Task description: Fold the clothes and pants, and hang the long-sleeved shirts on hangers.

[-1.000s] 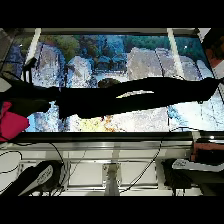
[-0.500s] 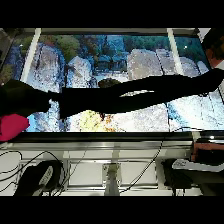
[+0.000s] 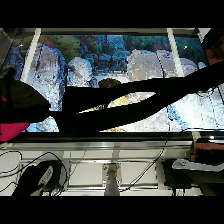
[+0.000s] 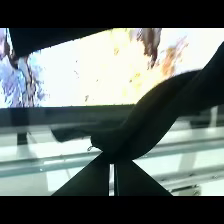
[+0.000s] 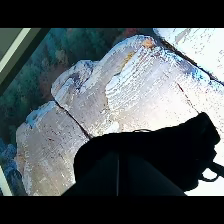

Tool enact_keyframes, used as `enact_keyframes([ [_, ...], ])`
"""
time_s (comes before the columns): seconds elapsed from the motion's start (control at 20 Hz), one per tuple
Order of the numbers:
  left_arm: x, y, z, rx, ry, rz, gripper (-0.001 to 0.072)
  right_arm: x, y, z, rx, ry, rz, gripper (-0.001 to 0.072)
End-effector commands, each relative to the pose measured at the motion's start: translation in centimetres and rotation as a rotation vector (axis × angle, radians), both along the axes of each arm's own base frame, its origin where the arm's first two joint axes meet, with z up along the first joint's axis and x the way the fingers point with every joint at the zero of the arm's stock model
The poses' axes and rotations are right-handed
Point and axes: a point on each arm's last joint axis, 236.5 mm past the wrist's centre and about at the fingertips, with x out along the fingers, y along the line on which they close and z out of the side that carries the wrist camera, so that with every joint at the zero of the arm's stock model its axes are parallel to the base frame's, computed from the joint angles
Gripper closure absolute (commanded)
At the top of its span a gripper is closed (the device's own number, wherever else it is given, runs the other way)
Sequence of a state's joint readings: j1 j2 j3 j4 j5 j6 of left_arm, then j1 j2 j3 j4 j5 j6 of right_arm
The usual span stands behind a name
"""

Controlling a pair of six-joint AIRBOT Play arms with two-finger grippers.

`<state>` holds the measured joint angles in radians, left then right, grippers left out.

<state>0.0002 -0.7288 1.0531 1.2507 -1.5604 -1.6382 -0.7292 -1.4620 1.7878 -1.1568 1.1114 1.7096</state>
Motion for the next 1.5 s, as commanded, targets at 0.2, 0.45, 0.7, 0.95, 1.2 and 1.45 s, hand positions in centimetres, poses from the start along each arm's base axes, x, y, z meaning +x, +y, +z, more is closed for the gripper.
enact_keyframes([
  [0.2,6.3,3.1,-14.5,0.174,0.221,-0.002,0.0702,-1.1,-1.2,-1.1,-0.042,0.076,-0.019,0.0695],
  [0.45,9.6,3.2,-19.8,0.176,0.234,0.034,0.0701,-1.2,-1.4,-2.6,-0.035,0.118,-0.015,0.0695],
  [0.7,12.5,3.4,-20.9,0.179,0.145,0.062,0.0688,-3.7,-0.6,-7.8,0.050,0.326,0.020,0.0559],
  [0.95,15.5,6.6,-17.4,0.319,0.029,0.033,0.0220,-3.2,-0.8,-8.3,0.062,0.325,0.022,0.0204],
  [1.2,18.9,9.3,-11.3,0.379,-0.129,0.072,0.0221,0.5,0.7,-4.8,0.110,0.124,0.056,0.0197],
  [1.45,16.6,9.1,-12.6,0.264,-0.009,0.083,0.0232,0.8,1.3,-5.0,0.139,0.119,0.070,0.0197],
])
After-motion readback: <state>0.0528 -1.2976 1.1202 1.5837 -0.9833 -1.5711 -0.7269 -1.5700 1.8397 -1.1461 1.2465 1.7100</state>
